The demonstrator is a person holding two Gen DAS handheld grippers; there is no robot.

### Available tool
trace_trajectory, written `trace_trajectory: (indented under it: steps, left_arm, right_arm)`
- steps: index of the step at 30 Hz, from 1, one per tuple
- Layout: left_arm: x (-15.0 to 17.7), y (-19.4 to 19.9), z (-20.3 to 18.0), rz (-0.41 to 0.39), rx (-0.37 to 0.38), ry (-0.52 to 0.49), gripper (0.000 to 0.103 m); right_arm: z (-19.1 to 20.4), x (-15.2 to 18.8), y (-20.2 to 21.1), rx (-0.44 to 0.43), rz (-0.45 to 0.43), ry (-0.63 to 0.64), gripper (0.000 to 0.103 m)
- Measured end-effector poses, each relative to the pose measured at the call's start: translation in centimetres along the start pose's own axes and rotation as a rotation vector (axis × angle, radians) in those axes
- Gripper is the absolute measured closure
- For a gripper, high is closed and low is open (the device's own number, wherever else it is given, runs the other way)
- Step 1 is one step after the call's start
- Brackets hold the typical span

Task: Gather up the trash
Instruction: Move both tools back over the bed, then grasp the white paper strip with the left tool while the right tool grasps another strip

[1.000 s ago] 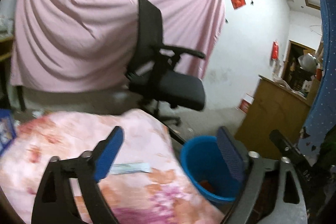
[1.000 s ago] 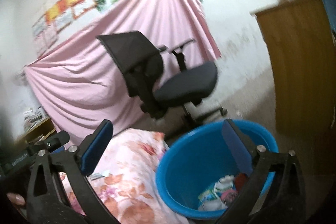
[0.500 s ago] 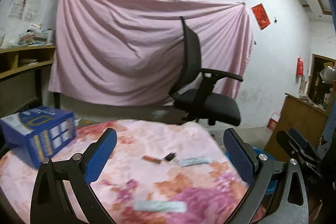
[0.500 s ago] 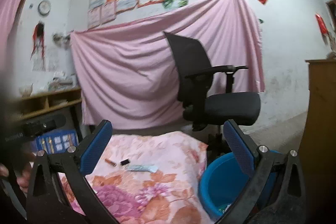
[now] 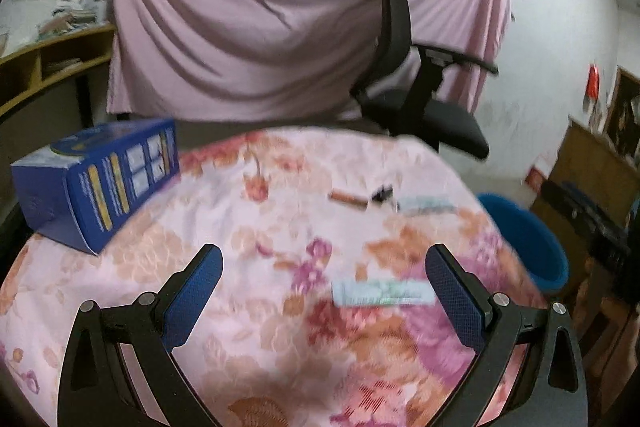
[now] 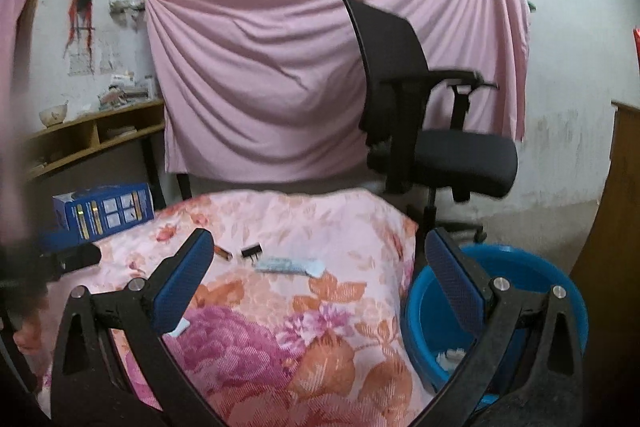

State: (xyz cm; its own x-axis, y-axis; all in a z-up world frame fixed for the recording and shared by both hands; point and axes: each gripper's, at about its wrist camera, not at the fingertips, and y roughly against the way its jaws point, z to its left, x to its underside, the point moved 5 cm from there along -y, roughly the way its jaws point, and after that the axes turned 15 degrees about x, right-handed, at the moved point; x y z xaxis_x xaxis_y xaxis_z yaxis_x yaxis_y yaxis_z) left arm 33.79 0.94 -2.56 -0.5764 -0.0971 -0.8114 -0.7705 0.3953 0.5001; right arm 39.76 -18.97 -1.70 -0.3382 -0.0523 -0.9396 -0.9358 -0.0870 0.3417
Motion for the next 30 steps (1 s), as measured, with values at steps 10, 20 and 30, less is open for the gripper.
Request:
trace_trajectory:
  steps: [10,20,30]
  left_arm:
    - [2.6,-3.7,-0.8,0.219,0.032,-0.109,0.004]
    - [3.1,-6.5,-1.7,0.336,0.049,-0.245,0.004]
    - [2.5,-8.9,-2.7,0.375,0.157,-0.451,0.027]
  right_arm:
    - [0.2,1.9,-2.1,0.012,0.178,0.055,0.000]
    - [0.8,4.2,-4.3,0.001,0.332,0.122,0.000]
    - [1.2,5.8,-7.5,0.050,0.411,0.241,0.000]
